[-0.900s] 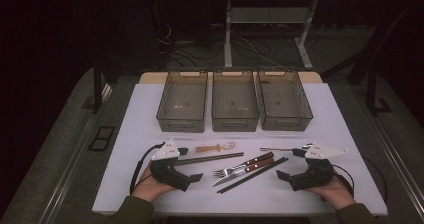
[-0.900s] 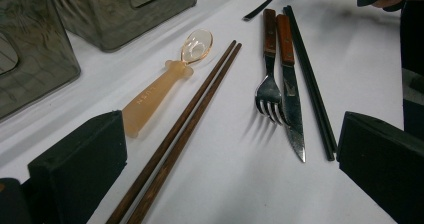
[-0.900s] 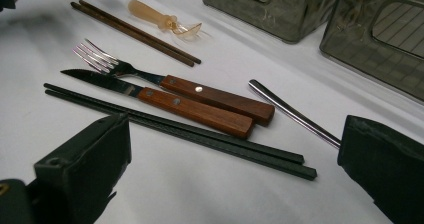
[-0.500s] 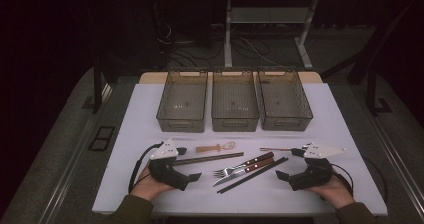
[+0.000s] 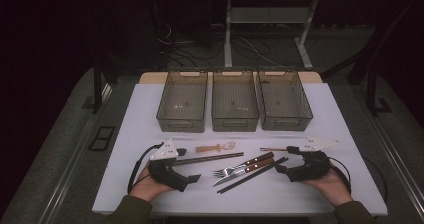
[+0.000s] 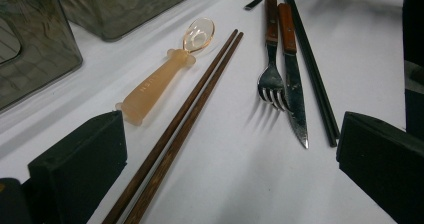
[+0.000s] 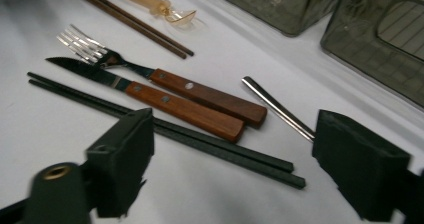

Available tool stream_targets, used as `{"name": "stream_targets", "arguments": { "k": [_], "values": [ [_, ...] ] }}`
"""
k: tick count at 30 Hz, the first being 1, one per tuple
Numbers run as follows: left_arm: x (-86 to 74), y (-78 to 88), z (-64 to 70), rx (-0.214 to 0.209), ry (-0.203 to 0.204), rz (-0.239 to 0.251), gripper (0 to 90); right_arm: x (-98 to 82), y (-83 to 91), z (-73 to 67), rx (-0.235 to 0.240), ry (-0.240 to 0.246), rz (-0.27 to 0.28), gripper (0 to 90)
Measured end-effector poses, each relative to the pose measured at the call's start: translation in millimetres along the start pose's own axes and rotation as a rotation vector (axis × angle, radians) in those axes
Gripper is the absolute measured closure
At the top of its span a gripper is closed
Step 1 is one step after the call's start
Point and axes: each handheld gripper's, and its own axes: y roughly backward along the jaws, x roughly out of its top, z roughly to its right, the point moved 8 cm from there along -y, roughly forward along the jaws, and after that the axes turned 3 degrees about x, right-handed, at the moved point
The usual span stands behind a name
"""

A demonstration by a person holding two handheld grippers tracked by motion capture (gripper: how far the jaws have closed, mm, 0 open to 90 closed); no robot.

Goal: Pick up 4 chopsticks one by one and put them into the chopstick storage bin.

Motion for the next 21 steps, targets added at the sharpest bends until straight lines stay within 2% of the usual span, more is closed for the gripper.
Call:
{"name": "stream_targets", "arguments": {
  "k": [2, 4, 5, 8, 14, 20, 21],
  "values": [
    [-0.4, -0.4, -0.1, -0.002, -0.003, -0.003, 0.0, 0.9, -0.2, 2.7, 0.006, 0.0, -0.006, 27.0],
    [-0.7, -0.6, 0.0, -0.001, -0.001, -0.004, 0.0, 1.3, -0.3, 4.5, 0.013, -0.012, -0.011, 35.3],
    [-0.9, -0.5, -0.2, 0.0, -0.003, -0.006, 0.0, 1.3, -0.3, 4.5, 0.013, -0.012, -0.011, 35.3],
    [-1.0, -0.9, 0.9, -0.002, -0.002, -0.007, 0.0, 0.1, -2.7, 8.9, 0.006, -0.016, -0.036, 47.2],
    [-1.5, -3.2, 1.9, -0.007, -0.011, -0.014, 0.0, 1.3, -6.5, 17.7, -0.005, -0.02, -0.045, 69.5],
    [-1.7, -3.5, 1.8, -0.009, -0.002, -0.013, 0.0, -2.2, -17.5, 23.7, -0.012, 0.011, -0.116, 88.6],
    [-1.5, -3.6, 1.8, -0.008, -0.001, -0.011, 0.0, -2.8, -19.0, 24.3, -0.012, 0.014, -0.129, 89.7]
  ]
}}
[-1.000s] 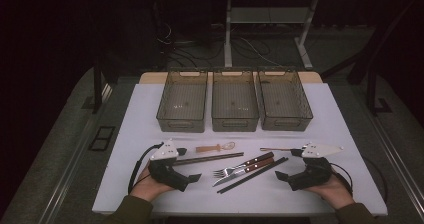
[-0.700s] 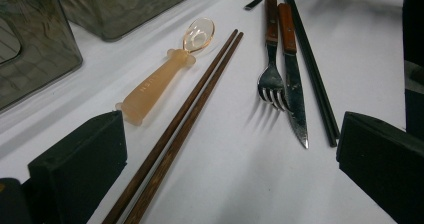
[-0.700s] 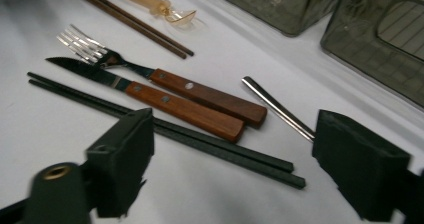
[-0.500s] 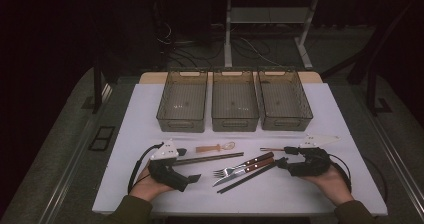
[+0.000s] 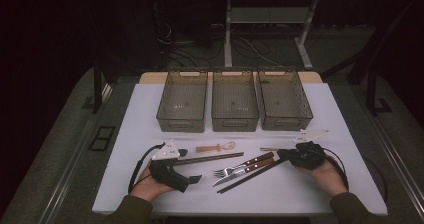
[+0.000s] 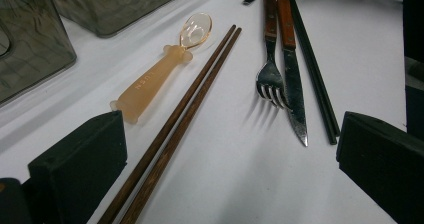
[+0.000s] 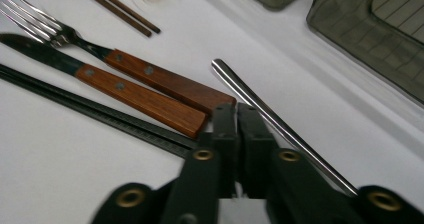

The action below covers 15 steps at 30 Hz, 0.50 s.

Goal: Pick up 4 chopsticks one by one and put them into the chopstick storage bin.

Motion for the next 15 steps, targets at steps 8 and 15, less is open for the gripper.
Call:
{"name": "stream_targets", "arguments": {
  "k": [8, 15],
  "values": [
    [-0.1, -1.3, -0.5, -0.005, 0.0, -0.002, 0.0, -1.5, -8.3, 5.6, -0.005, 0.013, -0.03, 89.8],
    [0.0, -0.8, -0.2, -0.007, -0.003, -0.001, 0.0, -2.3, -12.7, 5.1, -0.001, 0.013, -0.049, 89.8]
  ]
}}
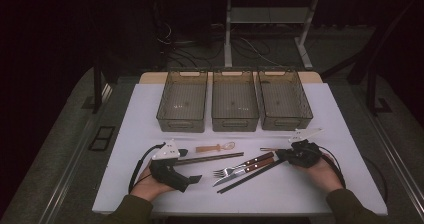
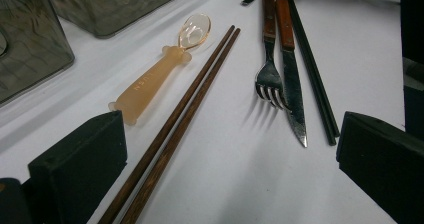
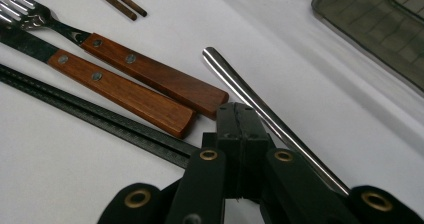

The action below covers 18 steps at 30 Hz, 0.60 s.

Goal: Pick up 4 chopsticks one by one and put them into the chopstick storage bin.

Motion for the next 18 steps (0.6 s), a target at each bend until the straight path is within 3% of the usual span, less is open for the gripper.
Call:
{"name": "stream_targets", "arguments": {
  "k": [18],
  "values": [
    [-0.7, 0.1, 0.8, -0.007, -0.001, -0.006, 0.0, -2.8, 0.9, -2.1, 0.004, 0.001, -0.024, 89.8]
  ]
}}
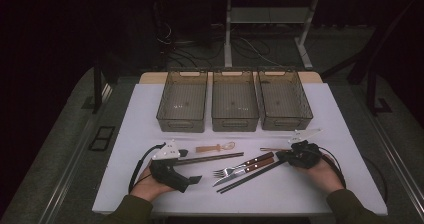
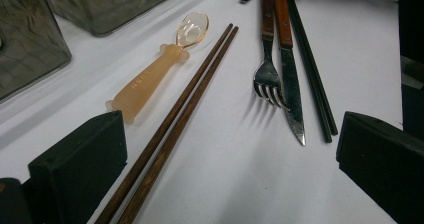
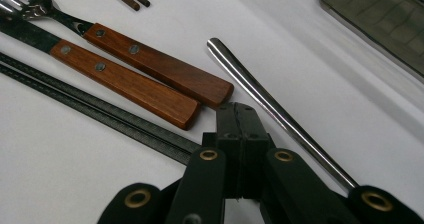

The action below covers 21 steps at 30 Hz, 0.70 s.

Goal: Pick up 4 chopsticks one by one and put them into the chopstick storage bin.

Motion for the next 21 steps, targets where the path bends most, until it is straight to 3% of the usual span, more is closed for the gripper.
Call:
{"name": "stream_targets", "arguments": {
  "k": [21],
  "values": [
    [-0.4, -0.4, 1.0, -0.007, -0.001, -0.003, 0.0, -2.7, 2.5, -2.7, 0.011, 0.002, -0.016, 89.8]
  ]
}}
